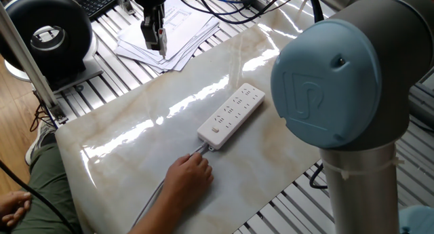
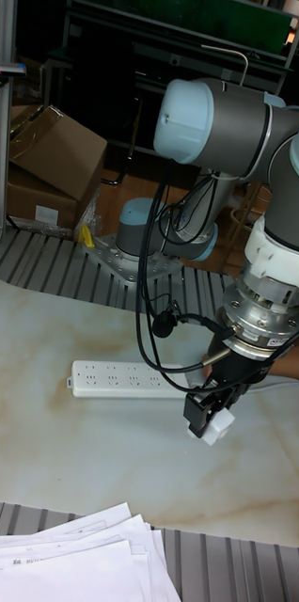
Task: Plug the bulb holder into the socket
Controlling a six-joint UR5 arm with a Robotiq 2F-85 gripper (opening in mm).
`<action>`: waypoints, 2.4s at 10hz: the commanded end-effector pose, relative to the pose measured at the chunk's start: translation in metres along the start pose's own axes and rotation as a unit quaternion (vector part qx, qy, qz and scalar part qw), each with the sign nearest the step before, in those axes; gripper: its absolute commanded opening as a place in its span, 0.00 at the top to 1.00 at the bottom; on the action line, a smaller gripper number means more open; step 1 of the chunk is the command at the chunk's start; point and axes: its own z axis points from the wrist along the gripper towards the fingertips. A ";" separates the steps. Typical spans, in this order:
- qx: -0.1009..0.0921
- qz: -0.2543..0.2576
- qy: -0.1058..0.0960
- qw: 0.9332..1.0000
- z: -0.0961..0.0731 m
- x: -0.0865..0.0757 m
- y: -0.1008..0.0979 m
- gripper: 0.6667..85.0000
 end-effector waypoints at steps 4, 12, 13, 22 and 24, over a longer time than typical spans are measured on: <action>-0.003 0.003 -0.002 1.000 0.000 -0.002 0.002 0.99; 0.012 -0.013 0.012 1.000 0.005 -0.003 -0.007 0.99; 0.012 -0.022 0.016 1.000 0.005 -0.001 -0.007 0.99; 0.023 -0.046 0.036 0.998 0.005 0.008 -0.007 0.99; 0.021 -0.046 0.030 0.998 0.006 0.010 -0.006 0.99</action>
